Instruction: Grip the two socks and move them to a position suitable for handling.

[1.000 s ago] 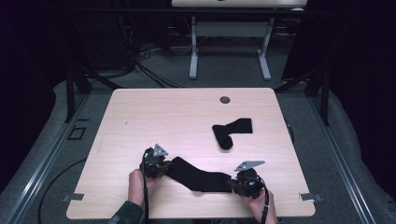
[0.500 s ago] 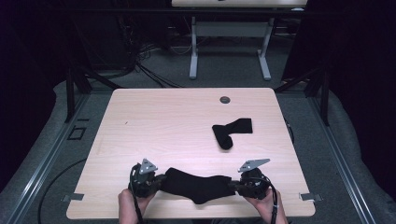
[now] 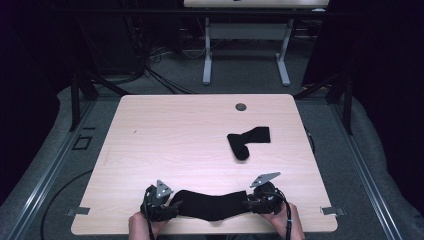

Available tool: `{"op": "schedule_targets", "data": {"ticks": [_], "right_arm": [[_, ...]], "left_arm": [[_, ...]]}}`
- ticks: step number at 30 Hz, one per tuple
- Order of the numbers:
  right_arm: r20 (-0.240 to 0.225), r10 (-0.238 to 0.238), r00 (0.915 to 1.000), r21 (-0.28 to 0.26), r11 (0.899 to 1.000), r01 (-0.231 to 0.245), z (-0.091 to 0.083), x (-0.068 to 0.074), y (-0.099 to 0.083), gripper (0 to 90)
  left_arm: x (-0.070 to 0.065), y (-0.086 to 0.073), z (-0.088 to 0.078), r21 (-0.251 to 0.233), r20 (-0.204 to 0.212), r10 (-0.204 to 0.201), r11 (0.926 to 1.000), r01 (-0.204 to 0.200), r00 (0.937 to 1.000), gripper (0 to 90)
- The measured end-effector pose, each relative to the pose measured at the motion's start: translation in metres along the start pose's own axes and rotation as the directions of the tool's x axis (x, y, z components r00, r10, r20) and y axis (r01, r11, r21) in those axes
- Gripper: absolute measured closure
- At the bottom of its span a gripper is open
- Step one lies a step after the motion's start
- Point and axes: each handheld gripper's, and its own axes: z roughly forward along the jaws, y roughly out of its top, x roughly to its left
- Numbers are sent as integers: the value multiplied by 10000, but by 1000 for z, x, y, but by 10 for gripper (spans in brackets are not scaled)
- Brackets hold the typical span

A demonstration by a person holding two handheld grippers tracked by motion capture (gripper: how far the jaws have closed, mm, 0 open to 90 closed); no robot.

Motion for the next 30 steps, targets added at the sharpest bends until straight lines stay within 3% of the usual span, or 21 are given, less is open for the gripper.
{"op": "schedule_targets", "data": {"ticks": [1, 2, 3, 10, 11, 16, 17, 21, 26, 30], "right_arm": [[-73, 69, 9999, -245, 9997, -71, -5, -4, -2, 458], [-73, 69, 9999, -245, 9997, -71, -5, -4, -2, 458], [-119, 221, 9997, -527, 9984, -227, -10, -8, -4, 342], [179, 531, 9984, -1045, 9932, -510, -22, -21, -5, 185], [298, 478, 9984, -948, 9945, -447, -23, -23, -4, 168], [604, 409, 9973, -1043, 9939, -345, -25, -28, 0, 150], [660, 415, 9970, -1092, 9934, -341, -24, -30, 2, 142], [825, 356, 9960, -999, 9946, -272, -21, -33, 6, 121], [927, 325, 9952, -1048, 9942, -227, -19, -37, 10, 110], [1090, 317, 9935, -1121, 9935, -194, -17, -46, 20, 132]], "left_arm": [[5, 1, -6, -237, -83, -143, 9996, 141, 9999, 261], [5, 1, -6, -237, -83, -143, 9996, 141, 9999, 215], [9, 1, -10, -309, -96, -206, 9993, 203, 9997, 179], [44, -4, -24, -906, -693, -868, 9926, 804, 9938, 92], [56, -7, -23, -859, -881, -1034, 9917, 959, 9907, 83], [78, -16, -15, -766, -1321, -1380, 9887, 1287, 9816, 73], [86, -20, -10, -728, -1530, -1605, 9859, 1509, 9751, 66], [94, -25, -4, -700, -1649, -1831, 9823, 1737, 9692, 50], [99, -28, 2, -746, -1720, -1964, 9797, 1861, 9653, 36], [99, -31, 8, -770, -1717, -1895, 9809, 1786, 9668, 28]]}}
